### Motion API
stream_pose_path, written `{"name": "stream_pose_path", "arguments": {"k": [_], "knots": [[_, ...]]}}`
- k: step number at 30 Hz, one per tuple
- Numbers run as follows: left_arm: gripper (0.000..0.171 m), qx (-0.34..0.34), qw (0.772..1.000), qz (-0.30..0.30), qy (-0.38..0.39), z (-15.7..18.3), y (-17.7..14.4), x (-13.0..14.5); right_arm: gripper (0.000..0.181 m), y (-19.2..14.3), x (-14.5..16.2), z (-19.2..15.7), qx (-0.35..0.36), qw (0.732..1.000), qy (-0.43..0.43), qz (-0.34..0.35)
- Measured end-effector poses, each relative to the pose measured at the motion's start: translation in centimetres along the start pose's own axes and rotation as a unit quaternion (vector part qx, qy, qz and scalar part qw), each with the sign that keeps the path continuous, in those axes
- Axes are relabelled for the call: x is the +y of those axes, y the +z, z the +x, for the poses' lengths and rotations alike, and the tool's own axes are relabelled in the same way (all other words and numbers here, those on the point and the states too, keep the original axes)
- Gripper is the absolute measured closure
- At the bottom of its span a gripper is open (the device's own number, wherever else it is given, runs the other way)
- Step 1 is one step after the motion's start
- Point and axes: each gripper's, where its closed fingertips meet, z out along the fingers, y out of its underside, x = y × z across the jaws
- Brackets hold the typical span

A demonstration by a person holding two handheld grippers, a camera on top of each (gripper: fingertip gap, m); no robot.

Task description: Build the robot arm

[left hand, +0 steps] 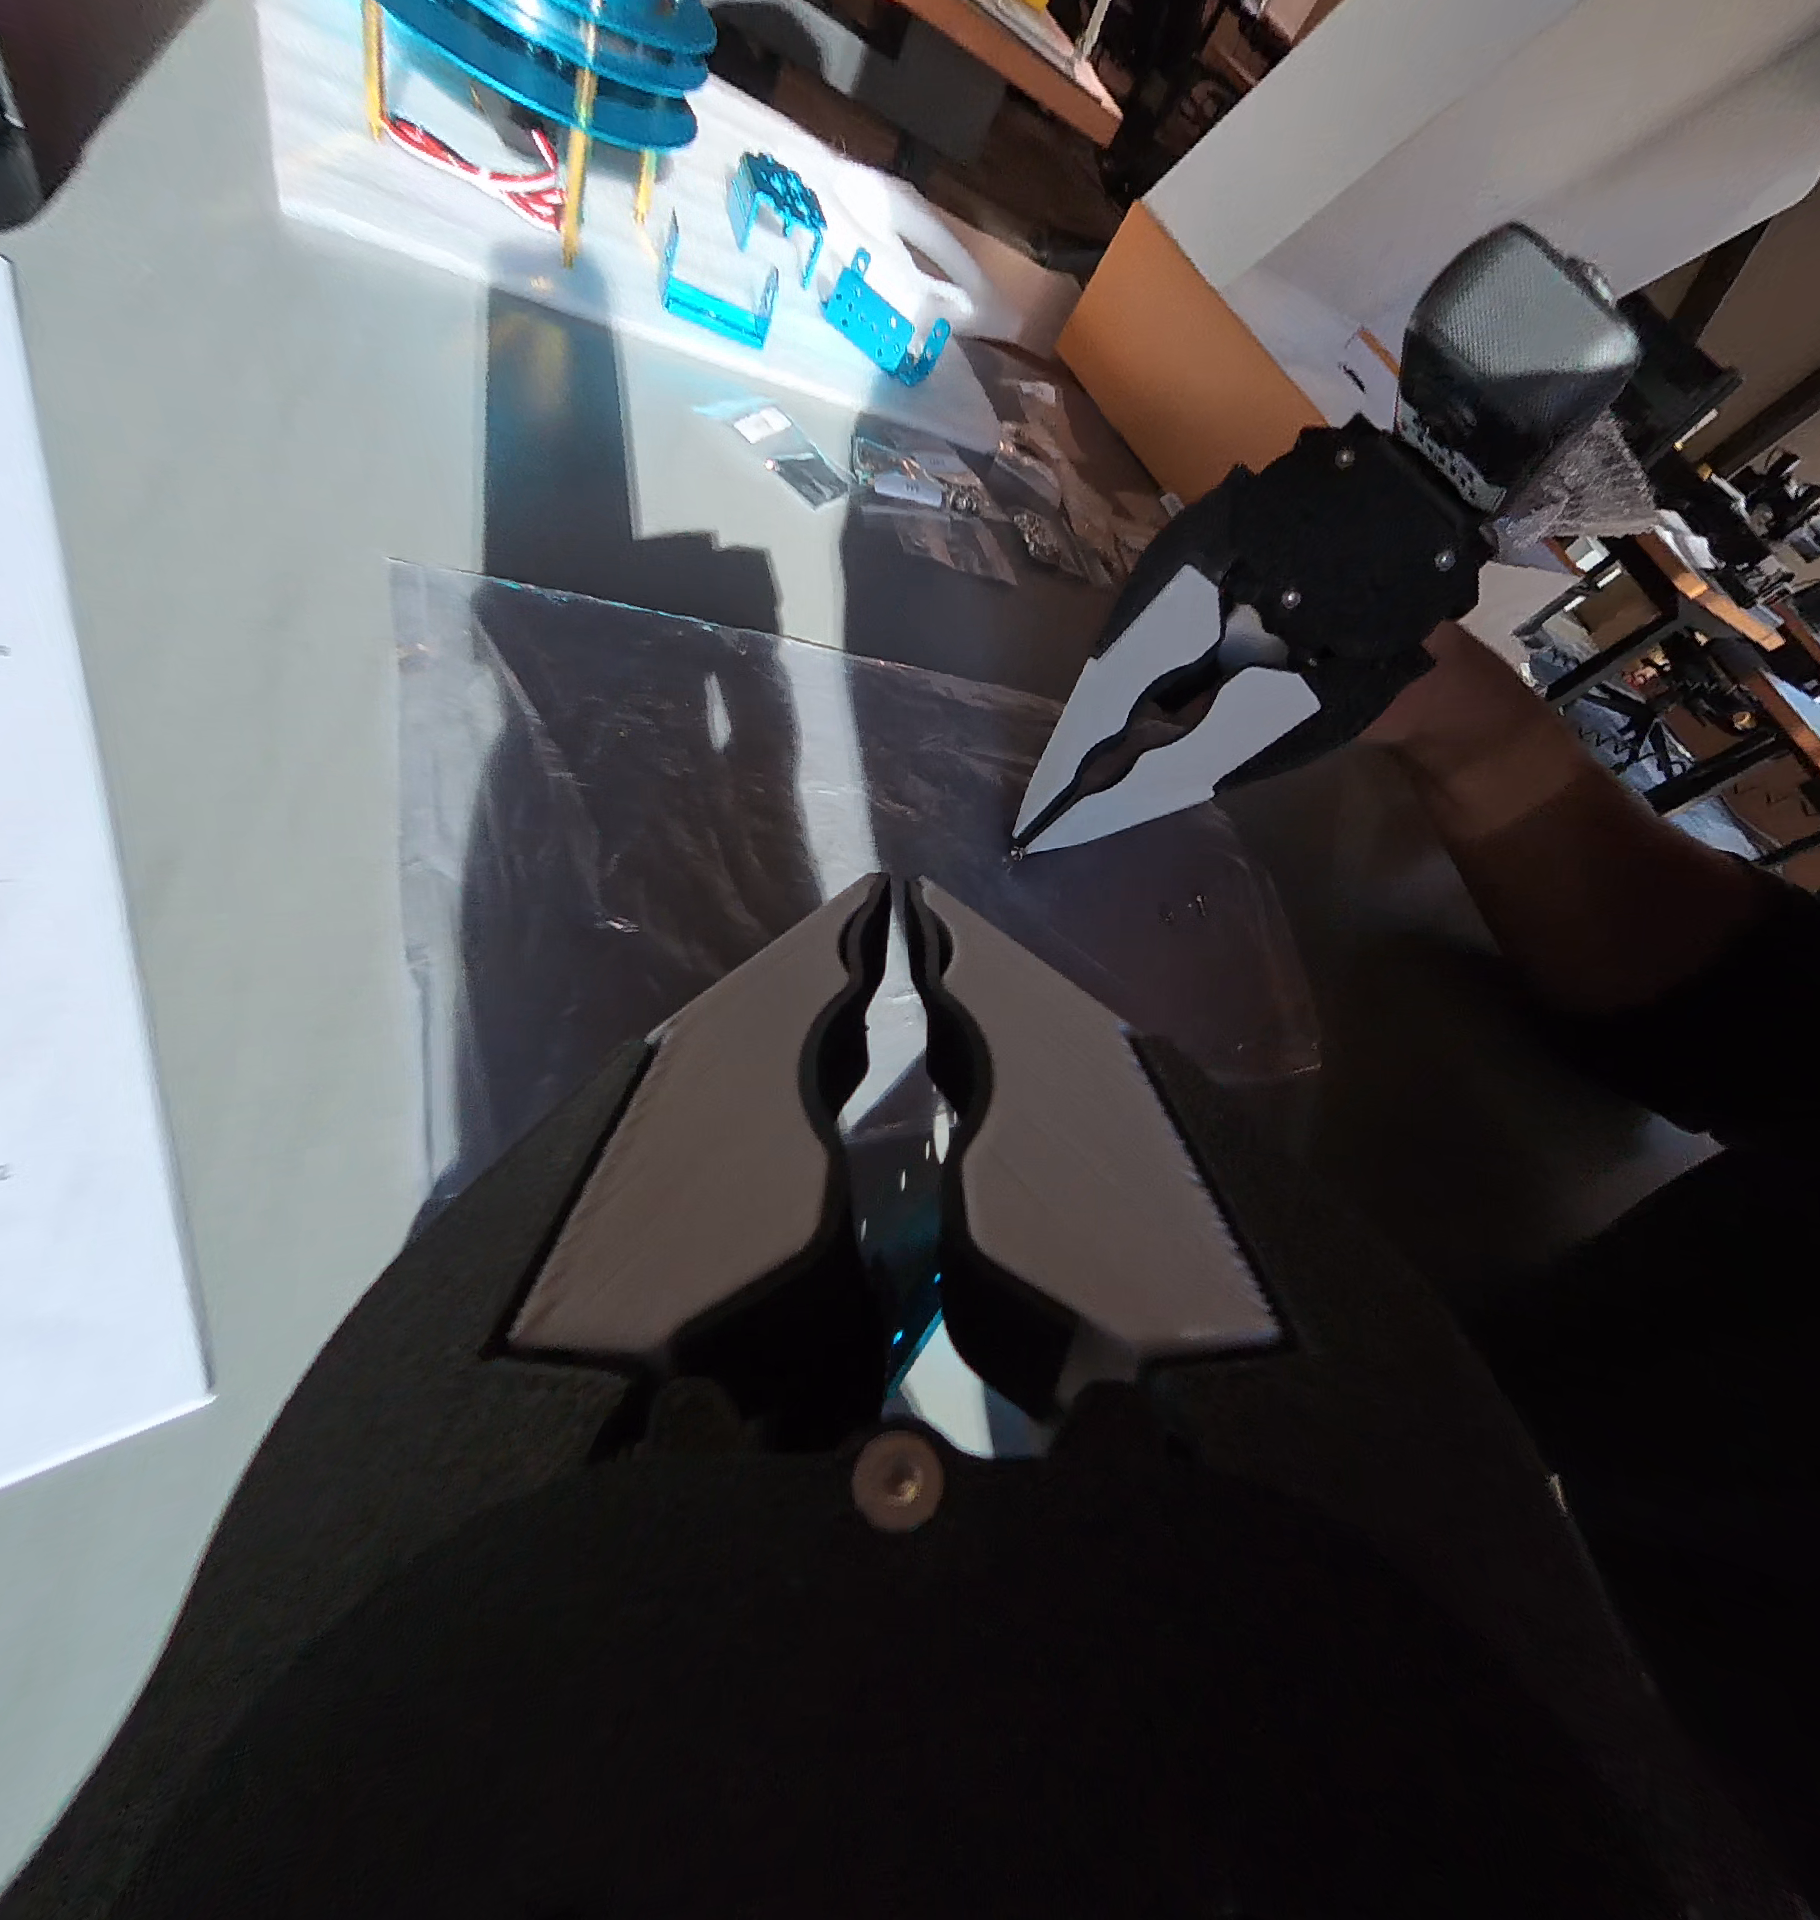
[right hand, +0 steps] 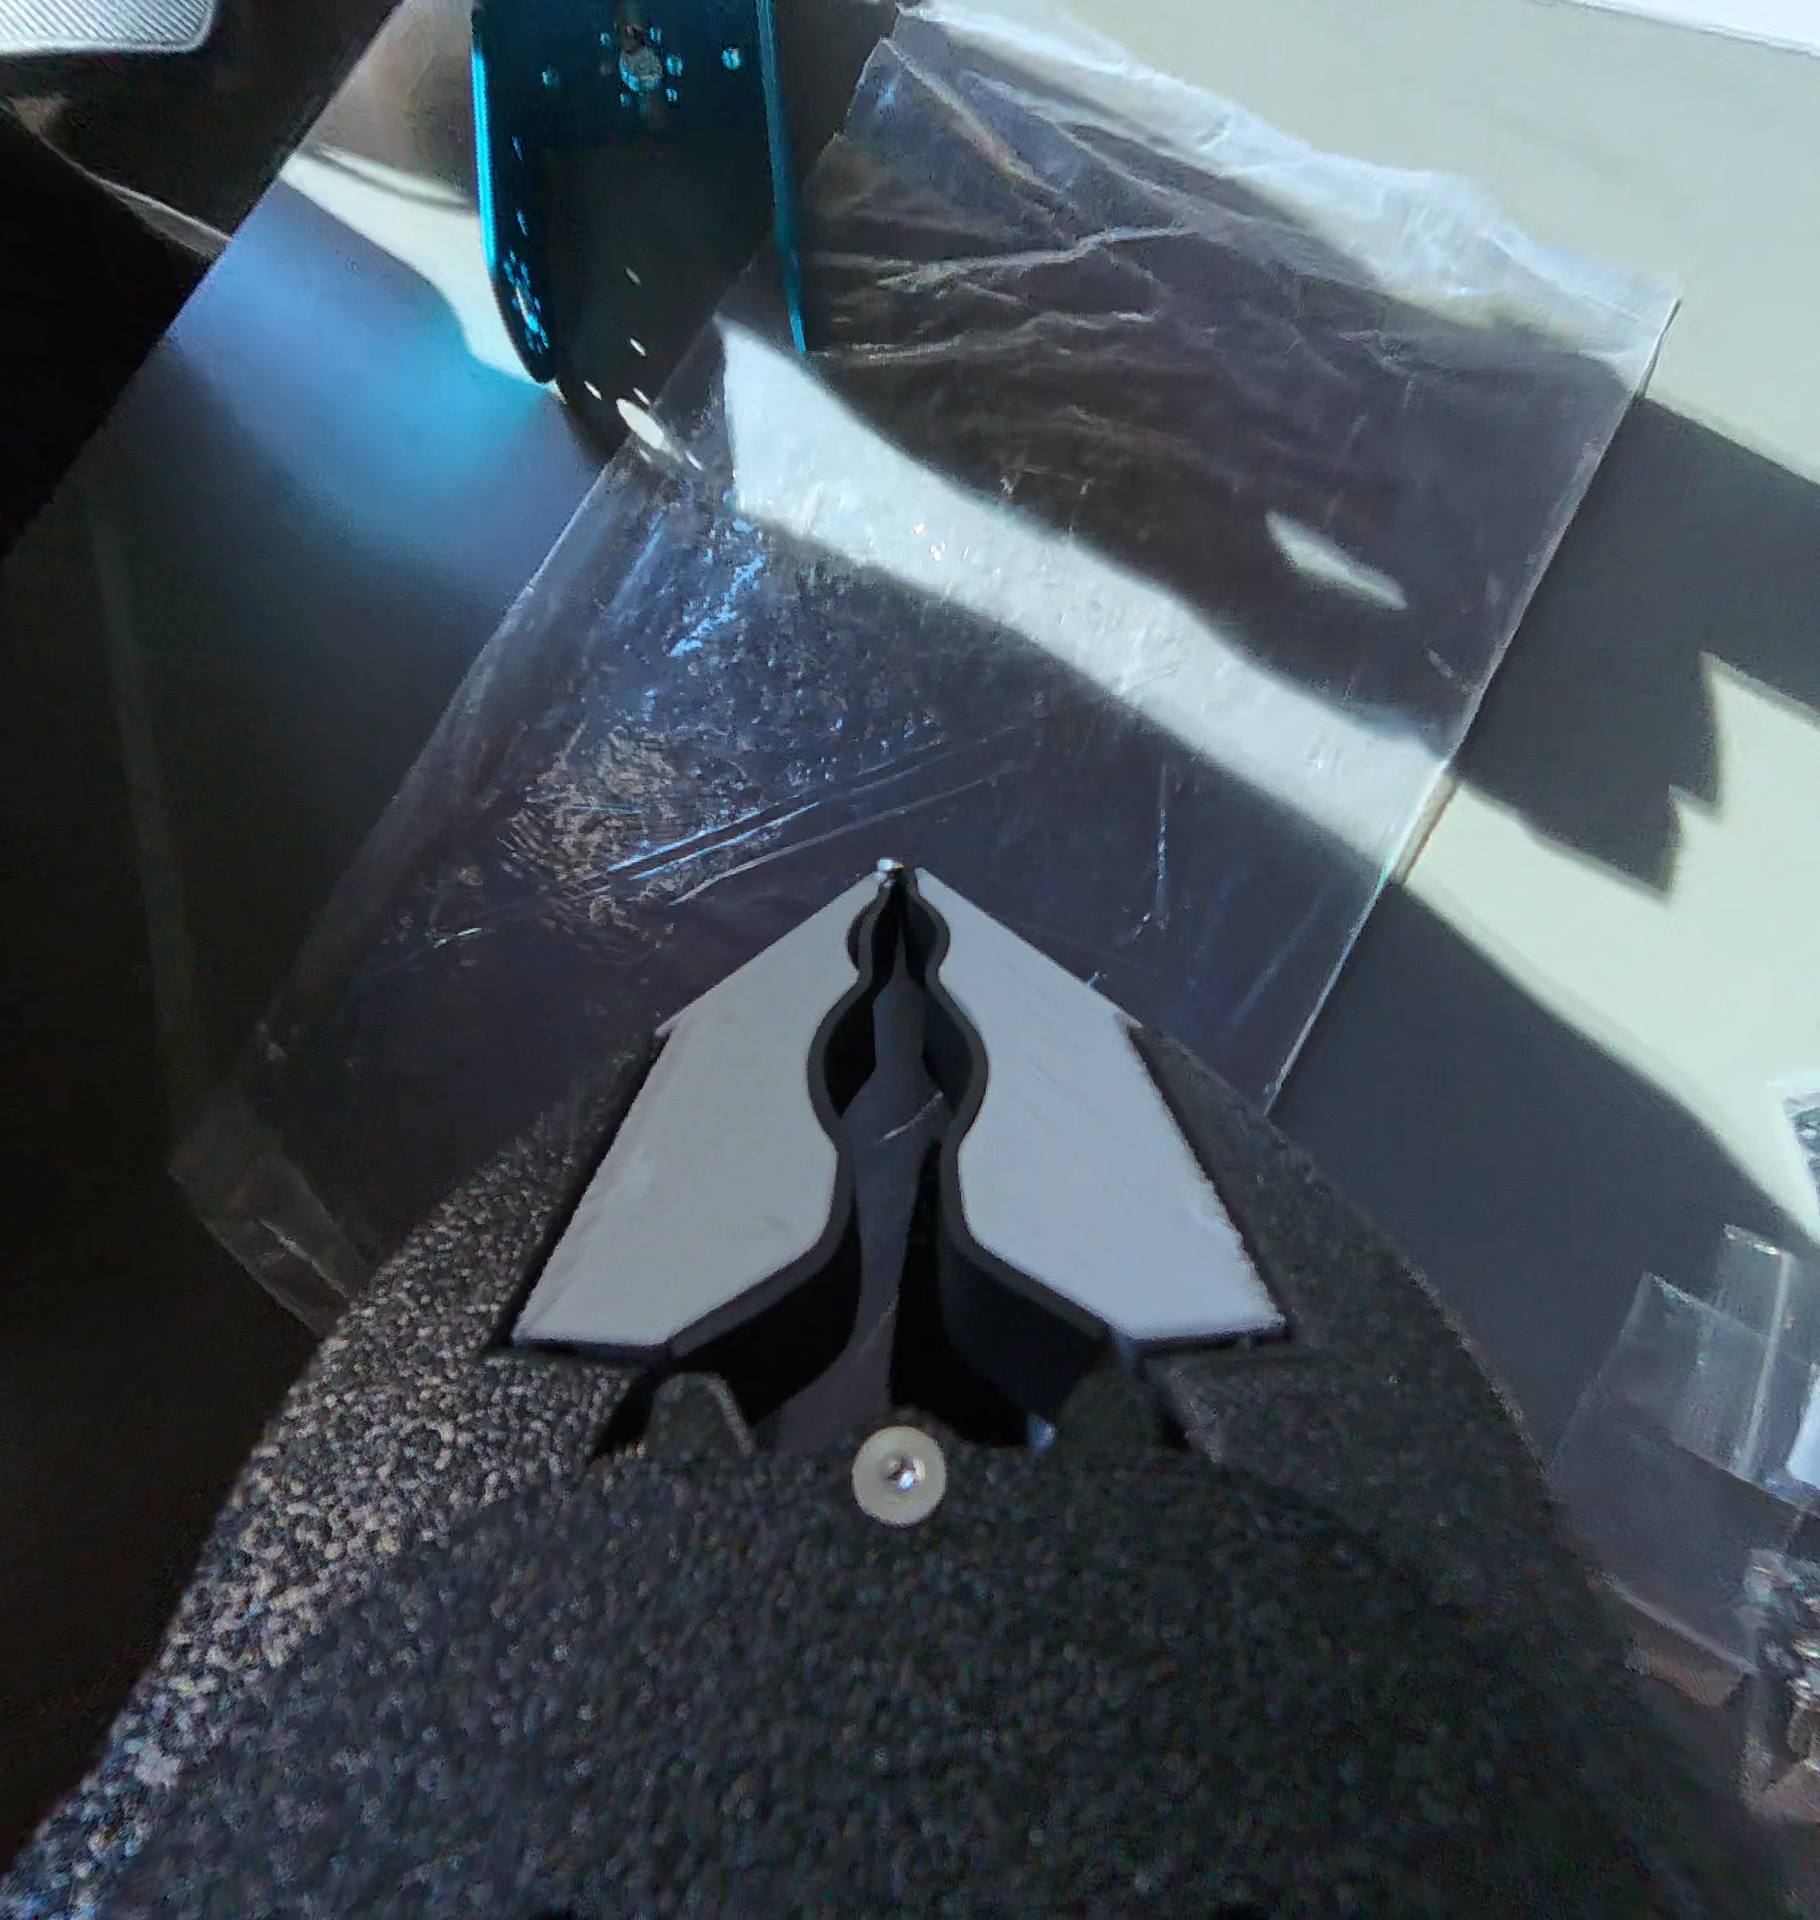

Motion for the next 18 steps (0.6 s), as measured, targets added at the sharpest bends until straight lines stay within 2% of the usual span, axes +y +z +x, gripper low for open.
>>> {"name": "stream_pose_path", "arguments": {"k": [7, 14, 18], "knots": [[0.17, -0.045, 0.998, 0.02, 0.03, -1.6, -2.2, -0.1, 0.181, -0.3, 0.3, -1.2, 0.02, 0.999, -0.009, -0.025], [0.169, -0.049, 0.997, 0.027, 0.046, -1.6, -2.5, 0.0, 0.172, -0.8, 0.6, -1.8, 0.038, 0.995, 0.045, -0.082], [0.169, -0.054, 0.996, 0.03, 0.06, -1.6, -2.7, 0.1, 0.173, -0.4, 0.8, -1.3, 0.059, 0.99, 0.037, -0.122]]}}
